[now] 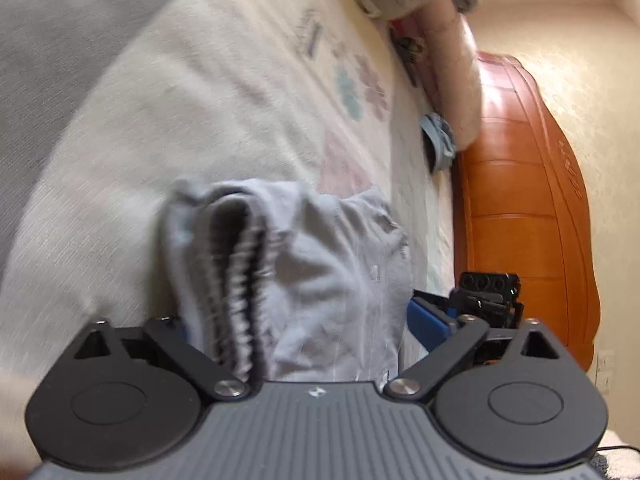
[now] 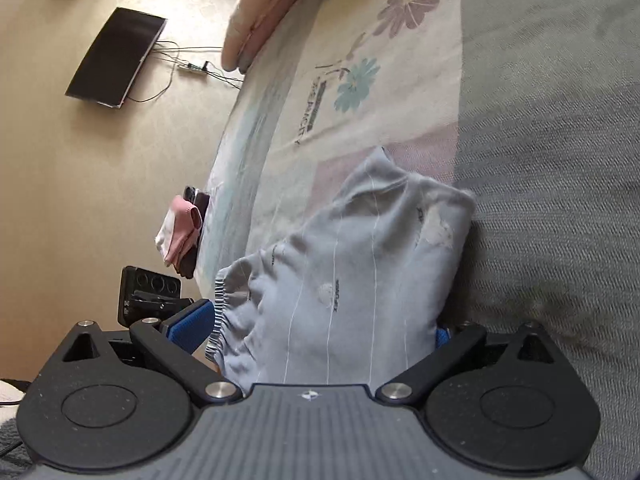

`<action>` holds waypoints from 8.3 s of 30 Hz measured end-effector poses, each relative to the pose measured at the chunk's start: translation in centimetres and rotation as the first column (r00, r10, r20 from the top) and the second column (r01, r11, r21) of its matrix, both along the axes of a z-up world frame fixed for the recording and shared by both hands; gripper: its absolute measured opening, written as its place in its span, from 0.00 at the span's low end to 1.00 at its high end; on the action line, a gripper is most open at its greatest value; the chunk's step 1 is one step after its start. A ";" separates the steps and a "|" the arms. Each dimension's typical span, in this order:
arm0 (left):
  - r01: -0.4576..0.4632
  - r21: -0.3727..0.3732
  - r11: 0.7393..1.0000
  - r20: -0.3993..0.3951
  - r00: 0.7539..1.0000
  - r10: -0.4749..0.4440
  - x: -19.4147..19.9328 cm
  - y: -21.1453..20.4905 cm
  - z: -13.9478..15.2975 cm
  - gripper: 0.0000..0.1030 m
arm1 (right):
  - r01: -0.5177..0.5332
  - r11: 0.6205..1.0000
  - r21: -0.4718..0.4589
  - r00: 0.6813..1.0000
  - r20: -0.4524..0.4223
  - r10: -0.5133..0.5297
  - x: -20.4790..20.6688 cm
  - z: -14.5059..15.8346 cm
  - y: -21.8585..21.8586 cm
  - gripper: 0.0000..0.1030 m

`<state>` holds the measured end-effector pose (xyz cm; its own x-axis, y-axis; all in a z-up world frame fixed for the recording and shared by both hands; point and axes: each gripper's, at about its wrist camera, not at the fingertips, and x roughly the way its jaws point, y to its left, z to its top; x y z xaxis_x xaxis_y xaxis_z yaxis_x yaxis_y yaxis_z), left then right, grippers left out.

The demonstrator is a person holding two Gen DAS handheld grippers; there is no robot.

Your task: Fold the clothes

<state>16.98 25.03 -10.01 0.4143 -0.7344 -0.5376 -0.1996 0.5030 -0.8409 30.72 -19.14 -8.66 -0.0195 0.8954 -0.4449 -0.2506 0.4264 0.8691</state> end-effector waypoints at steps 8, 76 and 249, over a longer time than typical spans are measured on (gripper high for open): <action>0.036 0.039 0.999 0.025 0.999 -0.037 0.7 -0.3 -0.3 0.71 | -0.028 0.999 0.021 0.999 -0.014 0.028 -0.7 -0.3 0.5 0.97; 0.546 0.591 0.595 0.266 0.564 -0.782 19.1 -46.4 16.8 0.19 | 0.749 0.660 0.059 0.567 0.459 -0.684 -15.0 8.6 -26.4 0.15; 0.594 0.722 0.355 0.301 0.192 -0.934 16.4 -62.7 7.9 0.67 | 0.899 0.240 -0.367 0.438 0.775 -0.456 -16.1 3.6 -33.5 0.62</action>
<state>33.37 -37.71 -2.09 0.0630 -0.6694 -0.7403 0.9176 0.3306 -0.2209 14.66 -52.65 -5.11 0.8044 -0.1578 -0.5728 0.2575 0.9614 0.0968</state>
